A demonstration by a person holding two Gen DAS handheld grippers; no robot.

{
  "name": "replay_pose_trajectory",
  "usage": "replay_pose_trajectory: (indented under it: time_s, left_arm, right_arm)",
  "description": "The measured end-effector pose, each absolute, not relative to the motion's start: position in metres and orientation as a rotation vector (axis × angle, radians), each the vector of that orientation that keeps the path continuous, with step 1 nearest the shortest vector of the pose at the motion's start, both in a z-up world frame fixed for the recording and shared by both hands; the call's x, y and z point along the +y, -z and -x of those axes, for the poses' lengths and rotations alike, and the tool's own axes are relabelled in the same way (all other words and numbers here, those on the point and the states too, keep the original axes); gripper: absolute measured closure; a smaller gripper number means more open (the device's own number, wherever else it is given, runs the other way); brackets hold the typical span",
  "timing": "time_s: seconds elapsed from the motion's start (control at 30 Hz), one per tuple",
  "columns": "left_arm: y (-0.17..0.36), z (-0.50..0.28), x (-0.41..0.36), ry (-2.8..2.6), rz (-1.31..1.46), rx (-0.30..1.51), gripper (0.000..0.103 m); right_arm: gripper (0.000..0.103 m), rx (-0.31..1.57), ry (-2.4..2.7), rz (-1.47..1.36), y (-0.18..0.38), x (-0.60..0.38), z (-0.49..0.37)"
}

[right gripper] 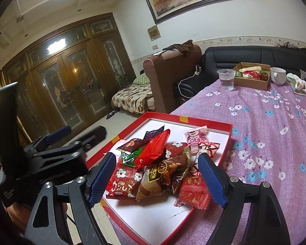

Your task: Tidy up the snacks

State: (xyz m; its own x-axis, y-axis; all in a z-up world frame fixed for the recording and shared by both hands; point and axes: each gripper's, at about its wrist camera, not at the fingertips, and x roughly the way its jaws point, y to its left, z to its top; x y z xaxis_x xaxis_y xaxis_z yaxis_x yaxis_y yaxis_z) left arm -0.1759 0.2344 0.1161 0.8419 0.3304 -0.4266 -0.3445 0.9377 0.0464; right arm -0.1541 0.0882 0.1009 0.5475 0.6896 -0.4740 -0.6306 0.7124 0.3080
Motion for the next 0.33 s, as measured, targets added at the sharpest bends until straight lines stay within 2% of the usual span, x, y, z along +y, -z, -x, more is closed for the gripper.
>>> replay_pose_trajectory:
  time_s: [0.33]
  left_arm:
    - [-0.117, 0.173, 0.218, -0.306, 0.008, 0.431, 0.0]
  right_arm:
    - [0.019, 0.594, -0.756, -0.154, -0.104, 0.071, 0.148]
